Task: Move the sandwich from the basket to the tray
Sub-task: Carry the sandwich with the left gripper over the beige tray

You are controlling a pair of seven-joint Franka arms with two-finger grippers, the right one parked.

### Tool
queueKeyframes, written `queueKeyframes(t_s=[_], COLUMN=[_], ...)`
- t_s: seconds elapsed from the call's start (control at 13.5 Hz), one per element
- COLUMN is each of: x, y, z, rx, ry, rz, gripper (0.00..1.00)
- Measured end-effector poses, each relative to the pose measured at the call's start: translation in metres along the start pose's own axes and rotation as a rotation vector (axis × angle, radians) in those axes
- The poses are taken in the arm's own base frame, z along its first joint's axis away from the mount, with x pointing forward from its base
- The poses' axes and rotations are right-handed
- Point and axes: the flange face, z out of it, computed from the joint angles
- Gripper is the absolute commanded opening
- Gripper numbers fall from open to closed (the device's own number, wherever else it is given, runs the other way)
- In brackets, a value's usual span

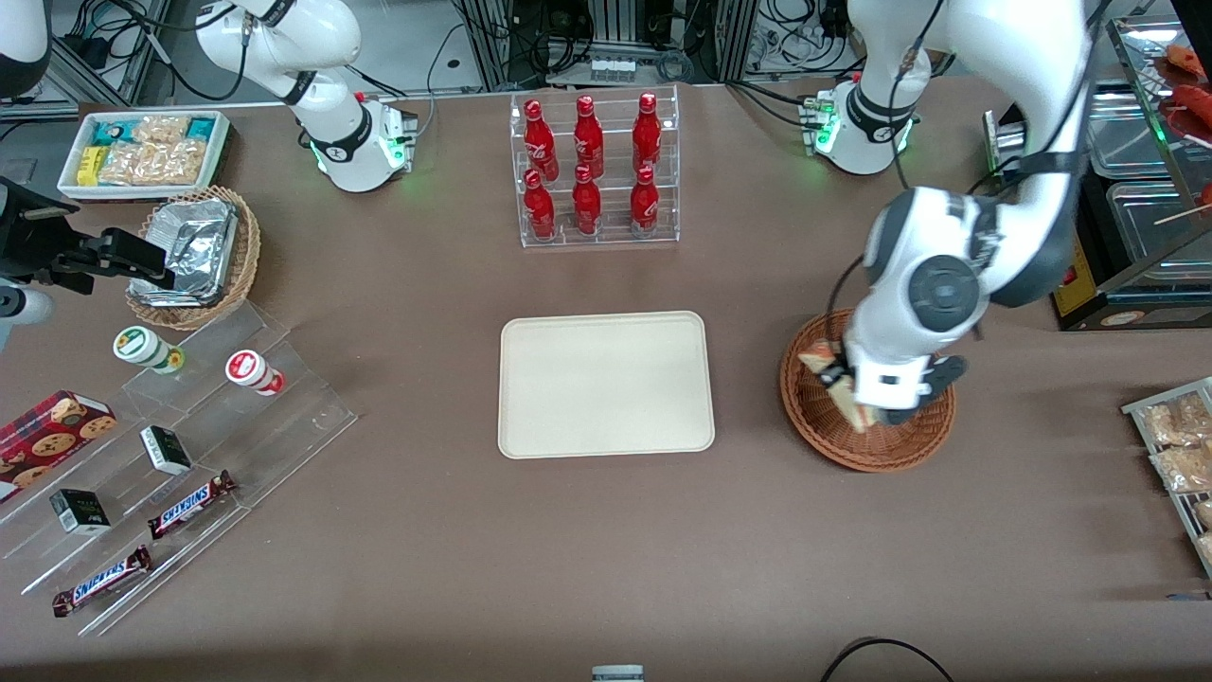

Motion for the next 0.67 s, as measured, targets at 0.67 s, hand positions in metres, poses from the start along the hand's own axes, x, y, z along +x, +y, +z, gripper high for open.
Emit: queueKeyframes(t_s=[0.67], x=[-0.121], y=[0.165], z=[0.017], rx=[-0.087], ry=[-0.039], rz=[0.393], gripper=[0.00])
